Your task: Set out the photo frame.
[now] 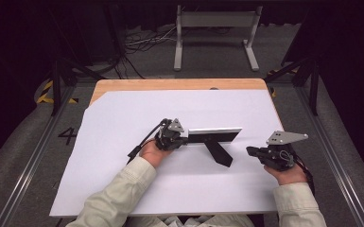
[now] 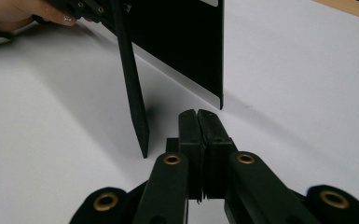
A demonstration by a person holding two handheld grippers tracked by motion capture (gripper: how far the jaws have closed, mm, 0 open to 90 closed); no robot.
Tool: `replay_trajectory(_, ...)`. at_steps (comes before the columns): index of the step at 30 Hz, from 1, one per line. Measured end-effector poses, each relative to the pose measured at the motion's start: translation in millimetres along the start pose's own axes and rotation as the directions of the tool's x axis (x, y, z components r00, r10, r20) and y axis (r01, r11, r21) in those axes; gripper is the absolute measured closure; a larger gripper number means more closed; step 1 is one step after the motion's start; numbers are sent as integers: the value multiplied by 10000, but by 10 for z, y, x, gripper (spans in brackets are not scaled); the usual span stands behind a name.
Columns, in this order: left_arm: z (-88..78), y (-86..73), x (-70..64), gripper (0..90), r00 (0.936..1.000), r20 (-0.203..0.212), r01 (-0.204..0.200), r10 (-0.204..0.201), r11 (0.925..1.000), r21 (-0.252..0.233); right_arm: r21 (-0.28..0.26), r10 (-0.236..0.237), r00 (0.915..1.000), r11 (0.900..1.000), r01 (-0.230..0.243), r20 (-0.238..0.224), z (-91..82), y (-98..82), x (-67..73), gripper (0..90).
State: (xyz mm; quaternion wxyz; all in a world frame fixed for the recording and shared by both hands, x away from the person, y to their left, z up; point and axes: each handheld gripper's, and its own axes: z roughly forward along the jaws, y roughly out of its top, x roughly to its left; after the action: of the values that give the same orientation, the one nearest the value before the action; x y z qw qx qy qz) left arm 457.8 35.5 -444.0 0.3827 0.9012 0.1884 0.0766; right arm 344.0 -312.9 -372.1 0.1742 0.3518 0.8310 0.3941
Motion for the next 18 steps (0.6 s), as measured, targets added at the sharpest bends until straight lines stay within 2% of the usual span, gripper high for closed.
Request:
replay_trajectory(5,9,24,-57,900,9994,329,-66,59,9998,208,-2,114,9998,9999,-114,142,-46,-10,-35,875)
replay_trajectory(8,2,25,-68,900,9990,436,60,-73,9995,309,37,138,9997,9999,-139,208,-62,-13,-49,875)
replay_trajectory(13,-3,29,-90,900,9964,839,58,-94,9991,429,33,167,9996,9999,-167,248,-77,-12,-61,870)
replay_trajectory(18,-9,36,-133,900,9924,1223,-186,120,9984,529,28,212,9994,9998,-213,271,-89,-12,-69,871)
